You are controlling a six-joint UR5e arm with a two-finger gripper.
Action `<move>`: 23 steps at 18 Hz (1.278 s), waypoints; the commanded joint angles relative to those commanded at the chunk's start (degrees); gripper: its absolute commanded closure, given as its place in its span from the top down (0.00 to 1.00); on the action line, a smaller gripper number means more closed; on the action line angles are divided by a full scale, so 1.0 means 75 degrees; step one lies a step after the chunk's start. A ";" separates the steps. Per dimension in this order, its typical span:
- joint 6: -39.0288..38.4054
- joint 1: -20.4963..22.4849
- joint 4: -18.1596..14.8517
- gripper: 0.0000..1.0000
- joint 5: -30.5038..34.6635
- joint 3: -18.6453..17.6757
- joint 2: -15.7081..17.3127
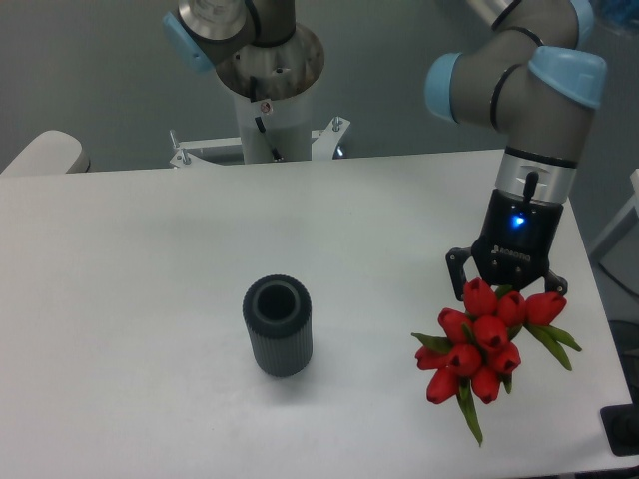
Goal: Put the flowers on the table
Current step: 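Carry the tulips toward the table center and lower them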
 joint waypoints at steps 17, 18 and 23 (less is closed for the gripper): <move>-0.2925 -0.1148 -0.0059 0.32 0.5031 -0.1208 -0.0069; -0.3148 -0.1172 -0.0059 0.32 0.5159 -0.1232 -0.0162; -0.4086 -0.1476 0.0000 0.32 0.6062 -0.1185 -0.0748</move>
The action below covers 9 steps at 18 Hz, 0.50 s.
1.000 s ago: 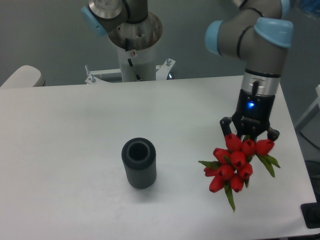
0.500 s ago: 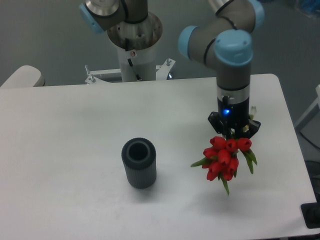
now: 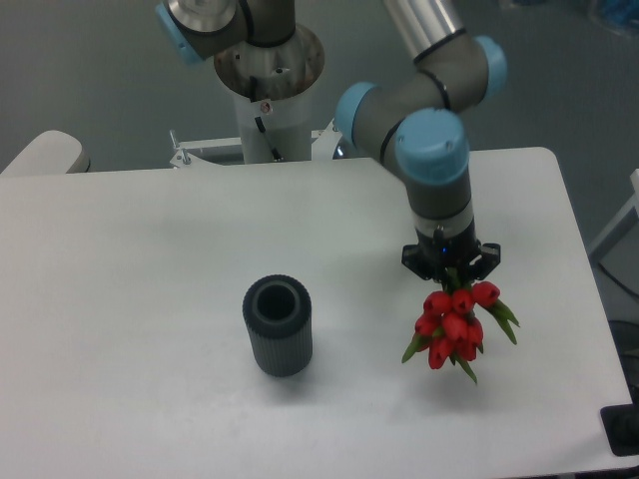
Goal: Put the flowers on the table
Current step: 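Carry the tulips toward the table center and lower them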
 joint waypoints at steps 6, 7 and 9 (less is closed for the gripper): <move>-0.0563 -0.0398 0.0000 0.34 0.0024 0.0047 -0.0235; -0.0599 -0.0445 0.0012 0.34 0.0024 0.0059 -0.0316; -0.0634 -0.0562 0.0012 0.34 0.0012 0.0082 -0.0387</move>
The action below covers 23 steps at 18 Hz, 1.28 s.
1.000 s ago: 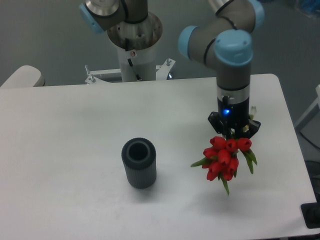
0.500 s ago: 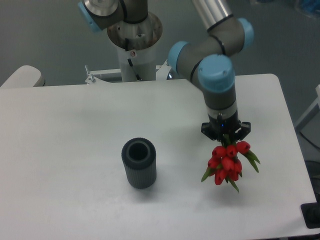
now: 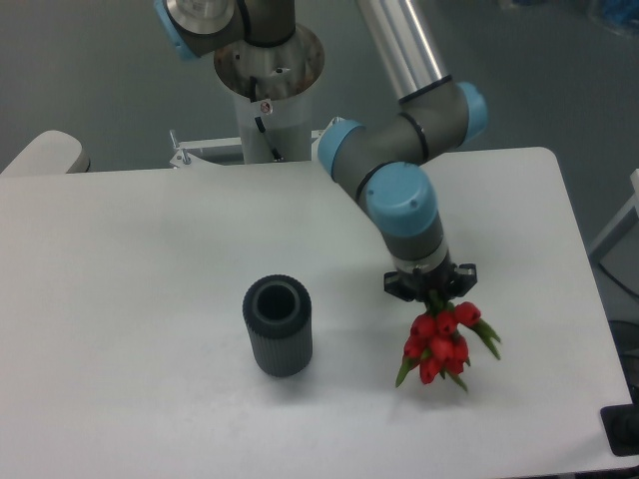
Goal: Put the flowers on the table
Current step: 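Carry the tulips toward the table center and lower them, then open the gripper to release the tulips onto the table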
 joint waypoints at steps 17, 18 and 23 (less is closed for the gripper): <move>-0.0024 -0.0282 0.0106 1.00 -0.0035 0.1205 -0.0118; -0.0035 -0.0282 0.0094 1.00 -0.0047 0.1451 -0.0118; 0.0806 -0.0306 0.0000 1.00 -0.0350 0.2284 -0.0164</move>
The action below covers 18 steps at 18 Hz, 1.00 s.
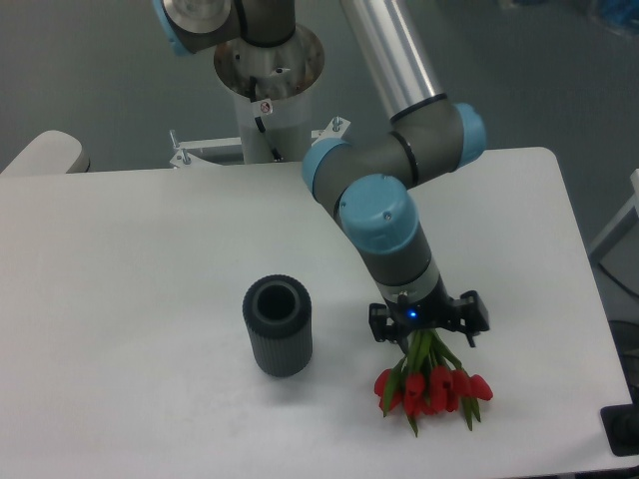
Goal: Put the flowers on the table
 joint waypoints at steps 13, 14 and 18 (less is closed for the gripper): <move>0.5177 0.0924 -0.1371 1.00 -0.1420 0.0762 0.0258; 0.5565 0.1100 -0.1452 1.00 -0.1559 0.0809 0.0269; 0.5979 0.1745 -0.1897 1.00 -0.2589 0.1008 0.0269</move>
